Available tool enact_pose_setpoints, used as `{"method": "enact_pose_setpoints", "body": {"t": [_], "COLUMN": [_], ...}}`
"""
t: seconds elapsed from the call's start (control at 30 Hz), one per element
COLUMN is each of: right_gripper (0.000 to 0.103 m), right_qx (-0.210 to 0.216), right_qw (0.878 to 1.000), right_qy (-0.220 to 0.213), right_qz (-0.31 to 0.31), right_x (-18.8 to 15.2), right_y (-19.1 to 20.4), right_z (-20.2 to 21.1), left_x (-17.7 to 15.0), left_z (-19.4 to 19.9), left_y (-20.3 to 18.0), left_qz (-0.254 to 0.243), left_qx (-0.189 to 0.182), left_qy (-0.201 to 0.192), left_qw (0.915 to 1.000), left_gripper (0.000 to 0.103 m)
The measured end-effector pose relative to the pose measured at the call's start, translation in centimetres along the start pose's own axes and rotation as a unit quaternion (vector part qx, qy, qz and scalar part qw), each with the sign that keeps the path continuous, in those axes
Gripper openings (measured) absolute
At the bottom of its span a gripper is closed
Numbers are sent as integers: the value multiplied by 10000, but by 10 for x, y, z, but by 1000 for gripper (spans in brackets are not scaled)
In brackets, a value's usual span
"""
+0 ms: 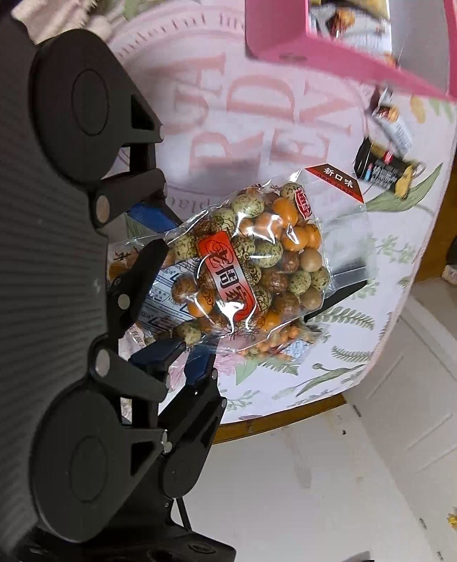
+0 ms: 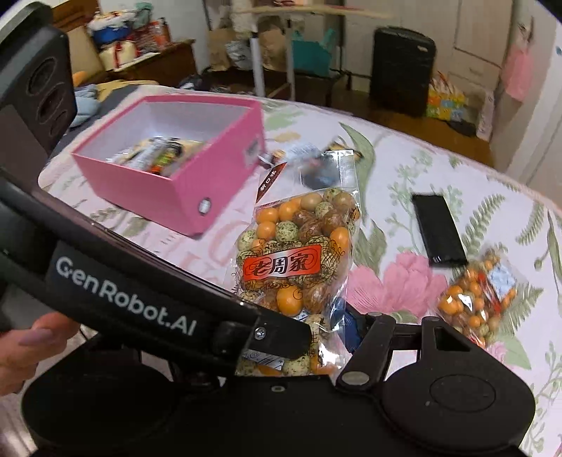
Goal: Organize snacks
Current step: 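Lift the peanut bag with the left tool and carry it over the box, then open the left tool to drop the peanut bag into the box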
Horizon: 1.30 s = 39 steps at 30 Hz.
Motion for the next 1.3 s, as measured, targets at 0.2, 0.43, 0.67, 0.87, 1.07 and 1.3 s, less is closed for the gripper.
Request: {"method": "enact_pose_setpoints", "body": {"t": [0.2,0.43,0.67,0.87,1.07,1.3], "right_gripper": [70,70,69,68,68,68], "right_qx": [115,262,654,873,1076,628], "right_qw": [9992,9938,9879,9866,9869,9890], "right_qy": [-144,-585,-887,-940,-585,-494], "right_qz": [347,913,1095,1012,1051,1241], "right_x": [15,57,120,171,194,182], "right_y": [33,73,90,92,83,82], "right_z": [15,18,-17,-64,-113,-138], "left_x": [-16,-27,-2,49,88,93], "left_z": [43,101,141,150,127,98], "left_y": [10,36,89,142,182,182], "left_qz": [153,343,693,842,1210,1024], "left_qx": [147,345,659,766,811,1667], "left_qy": [-212,-929,-1469,-1546,-1333,-1233], "left_qw": [9995,9945,9845,9814,9803,9729], "left_gripper": [63,63,64,64,64,62]}}
Point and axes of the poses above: each gripper's, at about its wrist camera, not at the fingertips, and z roughly against the way its jaws point, y to its left, x to its top, the point moved 1 cm from there along -z, roughly the way its jaws point, and after that the axes turned 12 degrees about y, right-handed, at the moved point
